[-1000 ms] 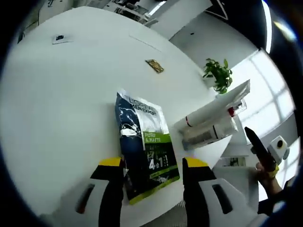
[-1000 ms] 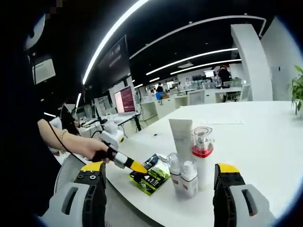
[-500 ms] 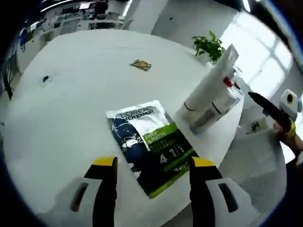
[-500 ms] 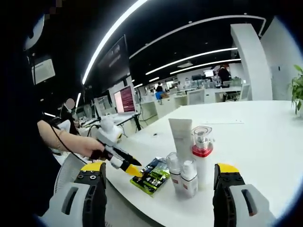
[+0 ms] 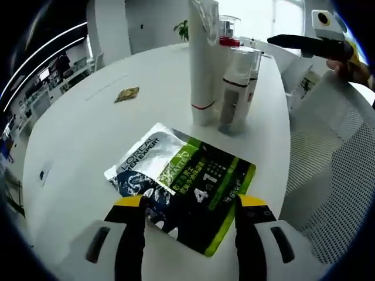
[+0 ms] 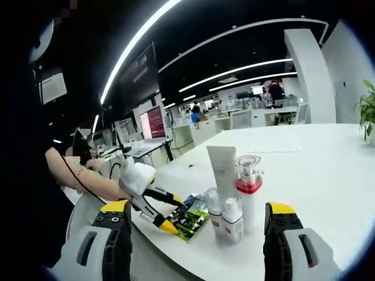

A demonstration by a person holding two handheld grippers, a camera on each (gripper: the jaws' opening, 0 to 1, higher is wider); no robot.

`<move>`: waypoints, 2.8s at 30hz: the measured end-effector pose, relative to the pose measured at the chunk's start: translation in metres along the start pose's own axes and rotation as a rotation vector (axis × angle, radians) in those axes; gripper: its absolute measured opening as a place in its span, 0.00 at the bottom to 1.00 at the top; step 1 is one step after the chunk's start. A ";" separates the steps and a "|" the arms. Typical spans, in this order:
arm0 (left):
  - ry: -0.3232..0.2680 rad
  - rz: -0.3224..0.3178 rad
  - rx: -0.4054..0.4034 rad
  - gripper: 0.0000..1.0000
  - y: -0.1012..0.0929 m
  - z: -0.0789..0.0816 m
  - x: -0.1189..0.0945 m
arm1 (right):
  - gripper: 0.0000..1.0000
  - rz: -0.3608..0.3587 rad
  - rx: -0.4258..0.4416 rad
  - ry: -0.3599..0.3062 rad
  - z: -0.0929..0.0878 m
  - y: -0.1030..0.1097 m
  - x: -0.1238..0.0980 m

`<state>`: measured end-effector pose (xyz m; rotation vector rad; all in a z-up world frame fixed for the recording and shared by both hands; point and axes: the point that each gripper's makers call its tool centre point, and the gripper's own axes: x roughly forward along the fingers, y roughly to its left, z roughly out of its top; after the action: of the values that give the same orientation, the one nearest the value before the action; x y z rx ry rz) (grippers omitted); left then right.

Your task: Arrange the skincare products in the storage area until every visible bottle or jar stands upright without overlapping.

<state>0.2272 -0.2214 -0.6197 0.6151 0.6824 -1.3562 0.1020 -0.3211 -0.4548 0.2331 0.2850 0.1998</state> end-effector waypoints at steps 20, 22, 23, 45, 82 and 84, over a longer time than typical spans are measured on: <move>-0.029 -0.028 -0.030 0.59 0.005 0.014 -0.003 | 0.98 -0.013 0.014 0.010 -0.002 -0.004 0.000; -0.040 -0.017 -0.038 0.60 0.010 0.018 -0.010 | 0.98 -0.015 0.016 0.012 -0.003 -0.005 0.000; -0.053 -0.006 -0.051 0.61 0.015 0.020 -0.013 | 0.98 -0.016 0.016 0.012 -0.003 -0.005 0.000; -0.228 0.059 -0.322 0.85 0.026 0.021 -0.096 | 0.97 -0.016 0.030 0.026 -0.005 -0.004 0.001; -0.297 0.147 -0.468 0.99 0.013 0.006 -0.145 | 0.96 -0.022 0.043 0.062 -0.003 -0.015 0.004; -0.294 0.150 -0.470 0.99 0.014 0.004 -0.145 | 0.96 -0.036 0.029 0.058 0.007 -0.022 0.004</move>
<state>0.2290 -0.1274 -0.5087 0.0839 0.6690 -1.0671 0.1112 -0.3424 -0.4545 0.2509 0.3496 0.1669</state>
